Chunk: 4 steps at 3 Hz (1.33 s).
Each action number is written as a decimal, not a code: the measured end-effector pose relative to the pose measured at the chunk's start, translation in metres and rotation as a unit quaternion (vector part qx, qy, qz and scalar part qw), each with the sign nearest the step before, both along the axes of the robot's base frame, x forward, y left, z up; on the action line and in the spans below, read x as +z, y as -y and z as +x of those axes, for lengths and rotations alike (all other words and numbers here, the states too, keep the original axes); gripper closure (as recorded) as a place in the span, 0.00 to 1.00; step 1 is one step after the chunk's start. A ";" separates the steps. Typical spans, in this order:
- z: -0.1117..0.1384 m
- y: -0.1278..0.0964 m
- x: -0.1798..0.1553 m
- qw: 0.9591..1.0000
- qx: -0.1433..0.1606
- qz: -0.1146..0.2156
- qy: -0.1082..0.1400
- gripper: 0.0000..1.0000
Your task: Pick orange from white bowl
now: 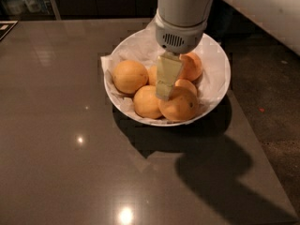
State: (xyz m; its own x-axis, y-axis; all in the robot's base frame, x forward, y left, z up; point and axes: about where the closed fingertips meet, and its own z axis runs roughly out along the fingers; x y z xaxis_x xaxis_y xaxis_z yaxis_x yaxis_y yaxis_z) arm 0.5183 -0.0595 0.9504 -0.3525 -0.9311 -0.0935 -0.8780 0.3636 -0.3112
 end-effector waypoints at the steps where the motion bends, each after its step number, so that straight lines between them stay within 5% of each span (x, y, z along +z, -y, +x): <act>1: 0.003 -0.006 -0.005 0.999 -0.031 0.005 -0.006 0.08; 3: 0.013 0.020 0.021 0.997 -0.064 -0.025 0.032 0.00; 4: 0.041 0.053 0.037 0.997 -0.056 -0.023 0.050 0.00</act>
Offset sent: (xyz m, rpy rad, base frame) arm 0.0105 -0.0155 0.0050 -0.0611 -0.0249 -0.1594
